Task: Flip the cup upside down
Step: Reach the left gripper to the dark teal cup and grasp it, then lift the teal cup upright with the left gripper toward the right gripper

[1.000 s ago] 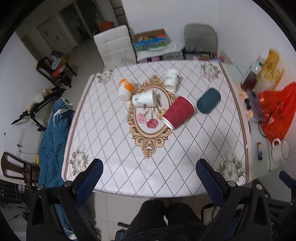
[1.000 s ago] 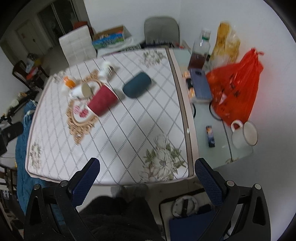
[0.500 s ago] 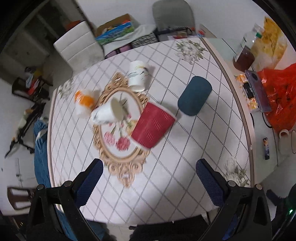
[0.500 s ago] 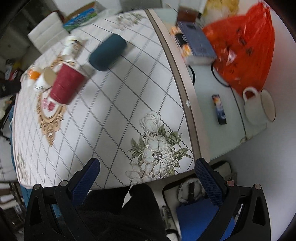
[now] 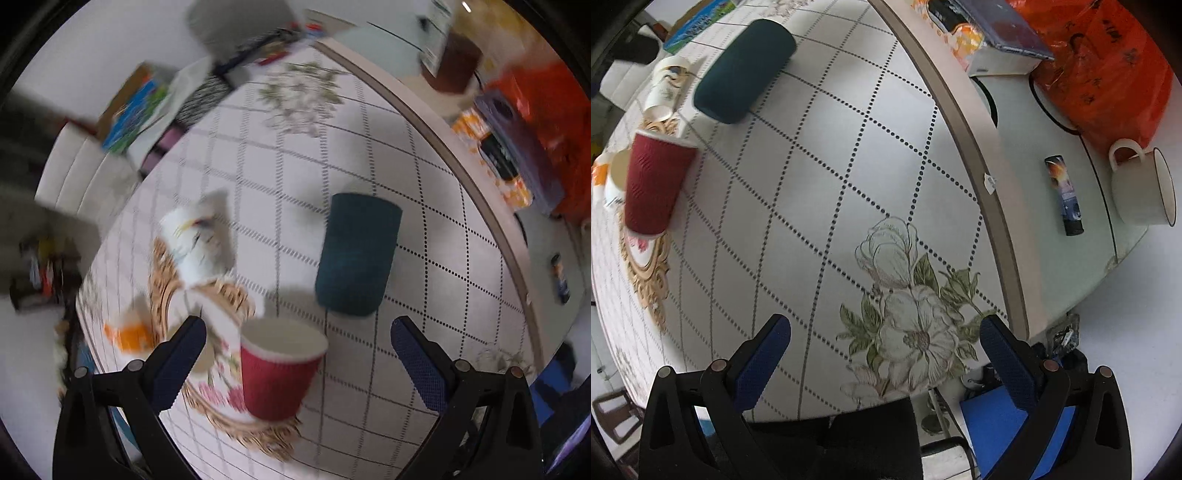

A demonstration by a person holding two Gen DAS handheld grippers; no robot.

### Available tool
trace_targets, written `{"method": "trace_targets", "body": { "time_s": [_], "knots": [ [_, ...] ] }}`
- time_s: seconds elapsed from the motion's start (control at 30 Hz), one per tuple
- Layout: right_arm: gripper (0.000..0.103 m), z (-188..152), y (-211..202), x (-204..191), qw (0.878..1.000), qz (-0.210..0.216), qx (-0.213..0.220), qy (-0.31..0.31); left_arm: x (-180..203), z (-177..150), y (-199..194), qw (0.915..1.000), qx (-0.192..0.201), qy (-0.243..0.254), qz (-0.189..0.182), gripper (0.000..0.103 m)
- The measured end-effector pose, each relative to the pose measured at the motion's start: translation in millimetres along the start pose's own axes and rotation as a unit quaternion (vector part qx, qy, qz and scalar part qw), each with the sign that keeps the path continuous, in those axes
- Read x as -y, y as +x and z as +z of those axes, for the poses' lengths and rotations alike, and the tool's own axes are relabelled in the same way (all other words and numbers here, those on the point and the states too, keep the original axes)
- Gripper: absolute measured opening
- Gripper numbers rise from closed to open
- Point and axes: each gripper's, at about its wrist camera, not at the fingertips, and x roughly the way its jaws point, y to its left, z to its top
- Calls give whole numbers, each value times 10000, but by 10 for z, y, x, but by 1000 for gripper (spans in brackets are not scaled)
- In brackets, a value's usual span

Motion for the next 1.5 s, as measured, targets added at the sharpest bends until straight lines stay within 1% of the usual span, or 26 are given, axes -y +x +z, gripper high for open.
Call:
{"method": "trace_targets", "body": {
  "time_s": [0.07,0.23,0.4,0.63,0.73,0.83,0.9,0.93,0.97,1.0,1.17,1.27,1.37,1.43,1.5],
  "knots": [
    [103,58,44,-4,10000,-33,-38,66,58,156,131,9994,-128,304,-38,103],
    [103,183,115,7,9996,-90,-116,255,224,378,418,9954,-407,864,-29,103],
    [103,295,158,31,9991,-84,-163,383,373,492,706,9904,-642,1225,20,102],
    [103,371,267,79,9985,-114,-290,458,487,543,939,9852,-732,1550,77,102],
    [103,395,339,90,9983,-120,-343,454,483,560,1009,9844,-794,1569,27,92],
    [103,421,375,55,9981,-139,-406,442,466,576,1078,9841,-816,1575,8,92],
    [103,439,410,54,9980,-143,-435,438,466,567,1112,9835,-832,1603,-44,84],
    [103,433,421,64,9979,-151,-448,438,469,561,1128,9831,-865,1609,-80,76],
    [103,431,427,65,9979,-159,-462,434,467,539,1142,9828,-899,1609,-112,72],
    [103,428,429,42,9978,-169,-473,436,453,531,1166,9828,-914,1603,-113,70],
    [103,434,481,34,9973,-212,-560,434,426,483,1192,9827,-798,1671,-38,69],
    [103,377,496,60,9968,-208,-611,463,423,454,1195,9834,-783,1636,-12,68],
    [103,317,514,105,9965,-176,-646,505,386,399,1160,9859,-711,1514,-15,68],
    [103,284,505,147,9964,-150,-642,532,387,386,1117,9876,-696,1404,-69,68],
    [103,234,510,171,9964,-133,-631,548,293,404,1060,9899,-698,1222,-168,68]
  ]
}}
